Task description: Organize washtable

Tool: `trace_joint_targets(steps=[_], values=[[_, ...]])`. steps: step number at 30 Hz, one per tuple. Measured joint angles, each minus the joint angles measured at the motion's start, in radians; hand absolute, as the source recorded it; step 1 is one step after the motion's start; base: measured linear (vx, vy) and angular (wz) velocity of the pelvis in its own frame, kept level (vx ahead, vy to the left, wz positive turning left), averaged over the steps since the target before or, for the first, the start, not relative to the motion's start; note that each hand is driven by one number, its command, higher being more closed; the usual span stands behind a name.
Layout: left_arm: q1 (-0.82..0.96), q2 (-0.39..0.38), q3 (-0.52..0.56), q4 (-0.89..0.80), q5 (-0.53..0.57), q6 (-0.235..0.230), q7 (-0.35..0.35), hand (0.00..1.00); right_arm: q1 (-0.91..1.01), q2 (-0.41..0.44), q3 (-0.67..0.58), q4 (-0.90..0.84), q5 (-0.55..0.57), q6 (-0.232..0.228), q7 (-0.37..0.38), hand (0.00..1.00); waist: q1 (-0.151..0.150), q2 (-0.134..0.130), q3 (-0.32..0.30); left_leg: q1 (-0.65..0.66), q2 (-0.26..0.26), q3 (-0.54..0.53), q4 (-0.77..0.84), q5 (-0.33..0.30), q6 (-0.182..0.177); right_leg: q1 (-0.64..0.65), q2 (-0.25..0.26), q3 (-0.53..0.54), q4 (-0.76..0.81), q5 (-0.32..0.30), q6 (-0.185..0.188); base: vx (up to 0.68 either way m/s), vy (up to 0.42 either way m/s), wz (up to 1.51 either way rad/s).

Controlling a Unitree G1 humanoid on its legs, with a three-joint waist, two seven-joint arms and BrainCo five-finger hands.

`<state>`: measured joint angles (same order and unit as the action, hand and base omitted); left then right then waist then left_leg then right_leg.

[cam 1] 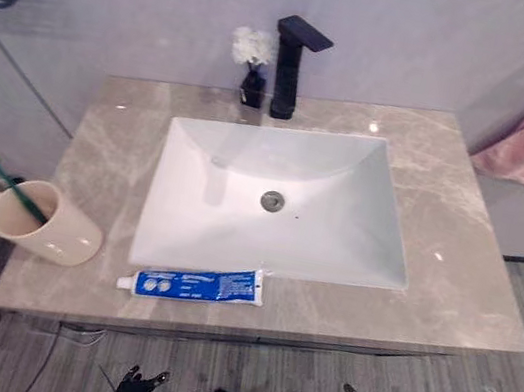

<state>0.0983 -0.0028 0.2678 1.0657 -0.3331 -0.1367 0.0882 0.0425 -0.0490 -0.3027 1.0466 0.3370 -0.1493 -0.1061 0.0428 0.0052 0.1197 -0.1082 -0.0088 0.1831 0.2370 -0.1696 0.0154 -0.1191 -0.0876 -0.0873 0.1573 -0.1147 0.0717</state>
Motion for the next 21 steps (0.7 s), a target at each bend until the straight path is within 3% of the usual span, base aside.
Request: trace_joint_targets(steps=[2,3,4,6,8,9,10,12,16,21], values=[[0.000,-0.004,0.011,-0.010,-0.002,0.000,0.001,0.00,0.004,0.010,0.005,0.000,-0.024,0.001,0.000,0.00,0.001,-0.003,0.005,-0.003,0.000,-0.011,0.012,0.017,-0.026,0.004,-0.022,-0.032,0.025,0.000,0.000,-0.09,0.021,0.46],[0.002,0.001,0.014,-0.017,-0.001,0.000,0.001,0.00,0.010,0.017,0.005,-0.002,-0.033,0.002,0.000,0.00,-0.001,-0.024,0.010,0.003,-0.006,-0.015,0.005,0.029,-0.042,0.009,-0.035,-0.050,0.031,-0.001,-0.001,-0.08,0.017,0.40],[0.001,0.017,0.038,-0.017,0.001,0.001,0.002,0.00,0.023,0.037,-0.002,-0.007,-0.042,0.002,0.000,0.00,-0.003,-0.044,0.014,0.005,0.005,0.021,0.030,0.011,-0.036,0.014,-0.056,-0.078,0.030,-0.001,-0.002,-0.17,0.007,0.55],[0.005,0.016,0.067,-0.017,0.004,0.003,0.005,0.00,0.058,0.043,-0.018,-0.013,-0.067,0.002,0.000,0.00,-0.028,-0.049,0.014,0.017,0.077,0.090,0.128,-0.022,-0.039,0.032,-0.076,-0.125,0.032,-0.001,-0.002,-0.15,0.056,0.65],[0.014,0.013,0.077,-0.014,0.021,0.003,0.007,0.00,0.101,0.038,-0.044,-0.007,-0.086,0.009,0.002,0.00,-0.056,-0.037,0.005,0.058,0.171,0.116,0.119,0.000,-0.064,0.043,-0.110,-0.182,0.033,0.008,0.026,-0.08,0.229,0.81],[0.014,0.006,0.077,-0.013,0.023,0.003,0.008,0.00,0.110,0.033,-0.046,-0.004,-0.091,0.012,0.001,0.00,-0.058,-0.027,0.000,0.064,0.167,0.081,0.078,0.001,-0.111,0.037,-0.112,-0.188,0.033,0.010,0.039,-0.07,0.266,0.59],[0.016,-0.004,0.070,-0.014,0.025,0.003,0.009,0.00,0.116,0.022,-0.056,0.004,-0.094,0.024,0.003,0.00,-0.059,-0.015,-0.012,0.083,0.137,0.060,0.000,-0.002,-0.110,0.023,-0.112,-0.188,0.027,0.012,0.047,-0.09,0.240,0.57],[0.015,0.013,0.036,-0.013,0.025,0.003,0.019,0.00,0.124,0.026,-0.055,0.017,-0.099,0.028,0.009,0.00,-0.079,-0.024,-0.016,0.089,0.109,0.021,-0.082,-0.009,-0.088,0.025,-0.122,-0.196,0.004,0.024,0.050,-0.10,0.202,0.64],[0.041,0.043,-0.017,-0.012,0.024,0.002,0.024,0.00,0.124,0.040,-0.040,0.034,-0.106,0.037,0.020,0.00,-0.079,-0.049,-0.041,0.103,0.070,-0.005,-0.101,0.010,-0.065,0.066,-0.134,-0.177,-0.054,0.063,0.063,-0.06,0.097,0.22],[0.040,0.055,-0.080,0.007,0.031,0.002,0.023,0.00,0.117,0.020,-0.027,0.034,-0.101,0.034,0.020,0.00,-0.082,-0.032,-0.063,0.122,0.043,-0.008,-0.167,0.052,-0.062,0.038,-0.143,-0.155,-0.055,0.074,0.079,-0.07,0.029,-0.06]])
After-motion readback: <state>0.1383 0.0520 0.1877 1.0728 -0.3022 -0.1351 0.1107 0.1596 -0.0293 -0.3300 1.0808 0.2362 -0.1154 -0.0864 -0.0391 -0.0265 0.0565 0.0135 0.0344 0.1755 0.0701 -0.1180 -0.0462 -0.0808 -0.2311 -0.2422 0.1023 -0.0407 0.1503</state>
